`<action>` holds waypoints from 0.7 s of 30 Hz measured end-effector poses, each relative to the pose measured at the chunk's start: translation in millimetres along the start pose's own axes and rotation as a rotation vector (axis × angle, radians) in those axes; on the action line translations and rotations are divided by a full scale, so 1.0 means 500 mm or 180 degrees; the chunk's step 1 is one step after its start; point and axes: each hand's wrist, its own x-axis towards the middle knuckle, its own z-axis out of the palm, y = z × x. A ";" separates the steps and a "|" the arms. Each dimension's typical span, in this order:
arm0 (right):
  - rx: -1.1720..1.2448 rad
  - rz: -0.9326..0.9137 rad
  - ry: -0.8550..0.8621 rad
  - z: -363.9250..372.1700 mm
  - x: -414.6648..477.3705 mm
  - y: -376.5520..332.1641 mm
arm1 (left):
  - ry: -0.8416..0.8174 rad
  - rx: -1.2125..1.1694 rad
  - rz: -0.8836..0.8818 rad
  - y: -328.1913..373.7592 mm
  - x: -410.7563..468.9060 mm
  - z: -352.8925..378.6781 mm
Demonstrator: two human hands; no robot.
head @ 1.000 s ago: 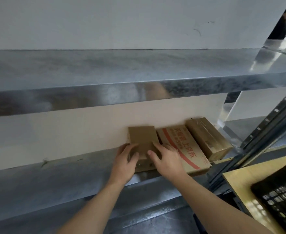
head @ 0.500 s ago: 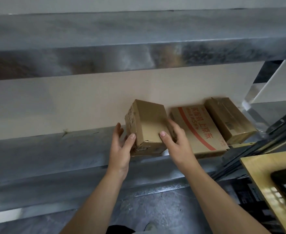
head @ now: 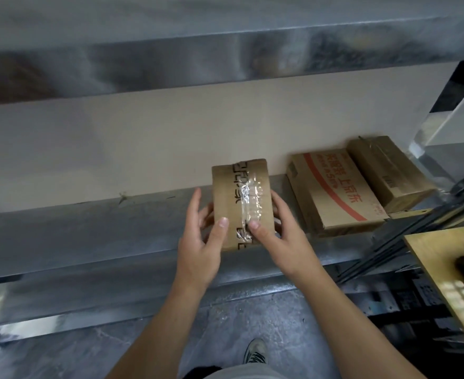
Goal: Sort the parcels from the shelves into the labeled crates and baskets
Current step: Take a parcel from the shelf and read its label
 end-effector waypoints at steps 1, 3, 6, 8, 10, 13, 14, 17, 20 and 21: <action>0.0285 -0.0020 0.0077 0.009 -0.004 -0.004 | -0.0001 -0.0107 -0.0002 0.005 0.006 -0.014; 0.0743 -0.0010 0.0233 0.026 -0.011 -0.010 | 0.0039 -0.0186 -0.0030 0.012 0.017 -0.045; 0.1252 0.0017 0.0335 0.055 -0.019 -0.016 | 0.0214 0.0150 -0.0070 0.006 0.016 -0.089; 0.1483 0.0055 0.0329 0.075 -0.025 -0.019 | 0.0207 0.0193 -0.0185 -0.001 0.002 -0.115; 0.1655 0.0135 0.0241 0.103 -0.033 -0.024 | 0.0126 -0.0096 -0.0349 -0.003 -0.018 -0.142; 0.1749 0.0264 0.0056 0.151 -0.046 -0.029 | 0.0118 -0.0510 -0.0496 0.009 -0.044 -0.185; 0.1725 0.0289 0.0006 0.167 -0.049 -0.031 | 0.0161 -0.0509 -0.0453 0.016 -0.052 -0.201; 0.1289 0.0294 -0.0034 0.213 -0.050 -0.035 | 0.0370 -0.0348 -0.0328 0.026 -0.078 -0.261; 0.0661 0.0169 -0.0130 0.266 -0.044 -0.049 | 0.0545 -0.0040 -0.0267 0.026 -0.107 -0.329; 0.0564 0.0128 -0.0160 0.286 -0.043 -0.054 | 0.0602 0.0057 -0.0221 0.025 -0.117 -0.350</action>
